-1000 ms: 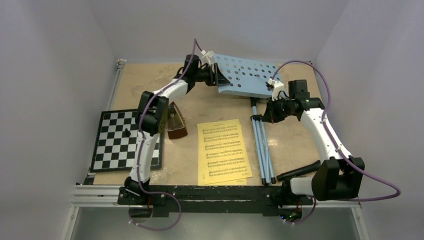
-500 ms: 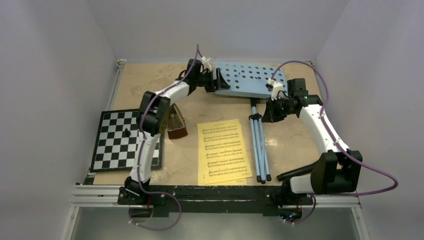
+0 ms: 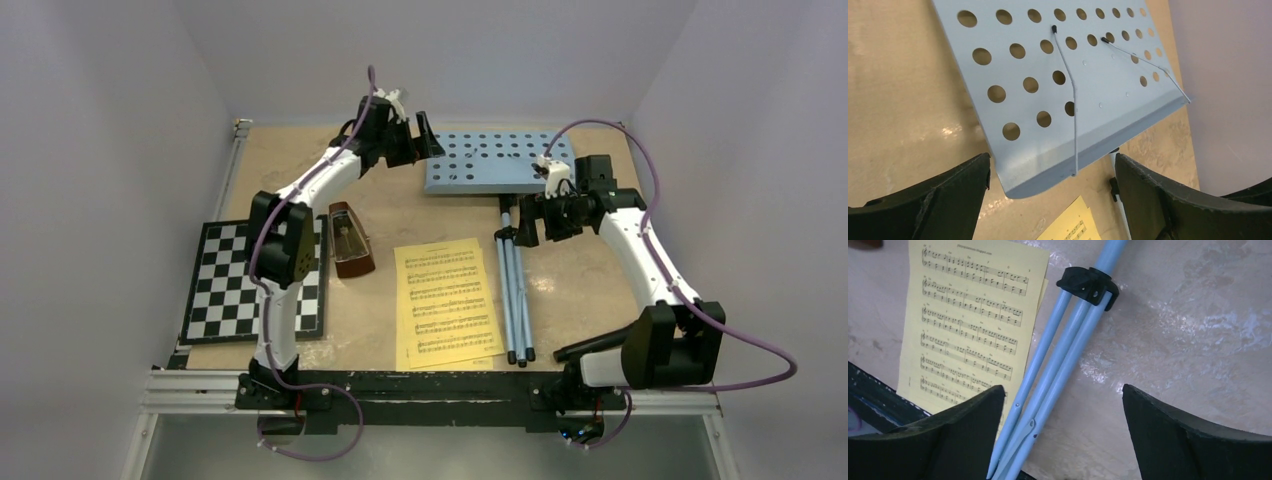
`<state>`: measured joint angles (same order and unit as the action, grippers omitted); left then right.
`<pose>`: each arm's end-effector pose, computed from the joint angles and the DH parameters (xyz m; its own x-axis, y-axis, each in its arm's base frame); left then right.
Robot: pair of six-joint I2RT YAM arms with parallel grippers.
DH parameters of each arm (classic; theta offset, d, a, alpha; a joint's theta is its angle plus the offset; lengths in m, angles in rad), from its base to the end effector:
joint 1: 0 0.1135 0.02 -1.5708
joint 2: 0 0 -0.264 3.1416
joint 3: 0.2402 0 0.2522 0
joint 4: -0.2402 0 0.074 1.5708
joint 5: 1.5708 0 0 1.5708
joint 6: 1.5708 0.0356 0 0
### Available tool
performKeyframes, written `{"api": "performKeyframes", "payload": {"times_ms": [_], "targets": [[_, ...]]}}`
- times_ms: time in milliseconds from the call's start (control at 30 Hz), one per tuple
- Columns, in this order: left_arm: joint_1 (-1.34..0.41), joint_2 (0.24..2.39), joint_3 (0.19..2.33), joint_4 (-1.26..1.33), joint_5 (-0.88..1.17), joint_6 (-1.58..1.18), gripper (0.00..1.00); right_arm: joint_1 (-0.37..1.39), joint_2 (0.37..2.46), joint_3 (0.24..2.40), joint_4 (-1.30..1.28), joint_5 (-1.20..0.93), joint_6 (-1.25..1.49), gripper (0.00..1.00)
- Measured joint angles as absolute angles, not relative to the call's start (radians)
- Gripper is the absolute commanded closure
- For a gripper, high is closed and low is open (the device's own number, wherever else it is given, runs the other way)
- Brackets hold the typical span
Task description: Pack up the instrument practice props
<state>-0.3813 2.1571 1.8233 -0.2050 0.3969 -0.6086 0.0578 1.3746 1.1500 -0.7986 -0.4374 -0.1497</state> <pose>0.4672 -0.2021 0.2550 -0.7630 -0.2622 -0.5908 0.2620 0.7102 -0.6535 0.2747 0.0310 0.2857 -0.8022 -0.1817 -0.5688 -0.3966 0.8743 0.2800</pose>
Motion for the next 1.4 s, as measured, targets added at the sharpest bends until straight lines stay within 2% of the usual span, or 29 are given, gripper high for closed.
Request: {"api": "performKeyframes", "payload": {"times_ms": [167,333,433,533,567,667,767,800,833,867,933,967,1100,1333,1400], "targets": [[-0.356,2.089,1.823,-0.284,0.351,-0.604,0.01,0.113,1.375,1.150,-0.810,-0.360,-0.132,0.01],[-0.313,1.988,1.826,-0.309,0.373,-0.580,0.01,0.247,1.412,1.150,-0.818,-0.294,-0.125,0.01],[-0.282,1.906,1.827,-0.309,0.401,-0.561,0.01,0.294,1.477,1.148,-0.819,-0.254,-0.109,0.07],[-0.249,1.828,1.827,-0.303,0.426,-0.541,0.01,0.299,1.550,1.148,-0.820,-0.216,-0.098,0.31],[-0.236,1.803,1.827,-0.301,0.432,-0.535,0.01,0.298,1.576,1.148,-0.820,-0.205,-0.093,0.35],[-0.201,1.740,1.824,-0.299,0.442,-0.527,0.01,0.298,1.646,1.149,-0.830,-0.172,-0.081,0.35],[-0.169,1.697,1.819,-0.301,0.450,-0.518,0.01,0.310,1.702,1.180,-0.867,-0.128,-0.063,0.29],[-0.159,1.687,1.819,-0.302,0.452,-0.510,0.01,0.319,1.714,1.196,-0.877,-0.110,-0.062,0.32],[-0.155,1.681,1.817,-0.302,0.452,-0.503,0.01,0.329,1.721,1.209,-0.883,-0.096,-0.062,0.38],[-0.150,1.676,1.813,-0.302,0.453,-0.497,0.01,0.336,1.724,1.221,-0.891,-0.090,-0.063,0.51],[-0.144,1.667,1.801,-0.308,0.453,-0.485,0.01,0.349,1.732,1.245,-0.913,-0.078,-0.067,0.95],[-0.142,1.666,1.799,-0.314,0.453,-0.478,0.01,0.353,1.732,1.250,-0.920,-0.076,-0.066,1.00],[-0.135,1.653,1.785,-0.332,0.453,-0.447,0.01,0.340,1.732,1.254,-0.948,-0.016,0.000,1.00],[-0.103,1.564,1.730,-0.323,0.461,-0.430,0.01,0.339,1.732,1.250,-0.947,0.065,-0.102,1.00],[-0.098,1.534,1.706,-0.311,0.464,-0.430,0.01,0.340,1.732,1.250,-0.948,0.055,-0.111,0.76]]}}
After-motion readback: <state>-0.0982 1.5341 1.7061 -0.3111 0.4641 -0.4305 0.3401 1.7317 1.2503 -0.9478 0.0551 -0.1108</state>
